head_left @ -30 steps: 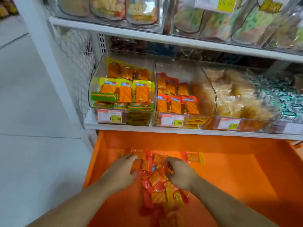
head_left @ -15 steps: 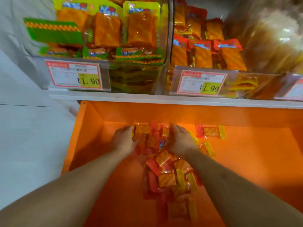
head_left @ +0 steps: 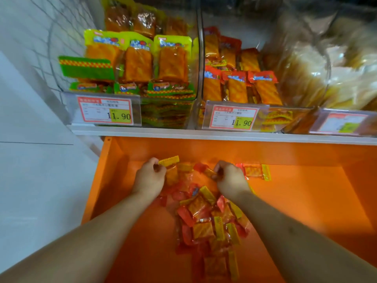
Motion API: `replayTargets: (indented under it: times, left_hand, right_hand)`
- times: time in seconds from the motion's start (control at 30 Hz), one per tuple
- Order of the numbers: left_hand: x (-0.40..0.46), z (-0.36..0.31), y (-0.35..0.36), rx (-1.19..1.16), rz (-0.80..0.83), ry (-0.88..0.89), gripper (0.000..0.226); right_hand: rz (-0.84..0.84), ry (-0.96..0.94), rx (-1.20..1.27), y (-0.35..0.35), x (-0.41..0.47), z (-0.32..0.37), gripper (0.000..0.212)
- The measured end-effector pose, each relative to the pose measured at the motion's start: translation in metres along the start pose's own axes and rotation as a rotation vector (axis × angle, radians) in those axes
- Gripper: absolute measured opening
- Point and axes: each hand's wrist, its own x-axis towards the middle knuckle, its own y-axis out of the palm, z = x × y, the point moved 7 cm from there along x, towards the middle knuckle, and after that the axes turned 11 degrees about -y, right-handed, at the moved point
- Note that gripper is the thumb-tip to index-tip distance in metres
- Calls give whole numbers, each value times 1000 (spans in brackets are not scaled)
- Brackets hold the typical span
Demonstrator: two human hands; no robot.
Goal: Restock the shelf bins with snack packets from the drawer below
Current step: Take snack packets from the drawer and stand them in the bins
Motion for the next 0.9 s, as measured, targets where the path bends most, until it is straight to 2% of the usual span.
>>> replayTargets:
  times: [0.13,0.2,0.33,0.5,0.6,0.73,0.9]
  left_hand:
    - [-31,-8,-7,-256,219,-170,18]
    - [-60,-19,-14,-381,307,-221,7]
    - [-109,-47,-40,-464,337,-224,10]
    - [-174,-94,-80,-482,441,-130,10]
    - [-203,-115,-103,-472,473,-69,16]
    - [-234,-137,-132,-473,480,6,18]
    - [-234,-150,-154,-659,473,3,27]
  right_hand:
    - [117,5,154,-24,-26,22,20]
    - [145,11,208,-41,-42,36,24]
    - [114,-59,346,-95,-73,79,29]
    - [101,-153,495,-166,-119,131,19]
    - [36,-258,506,-203,-141,162,16]
    - [-110,-412,456,-234,-163,194,25]
    - [-286,-530,306,-248,-173,218,27]
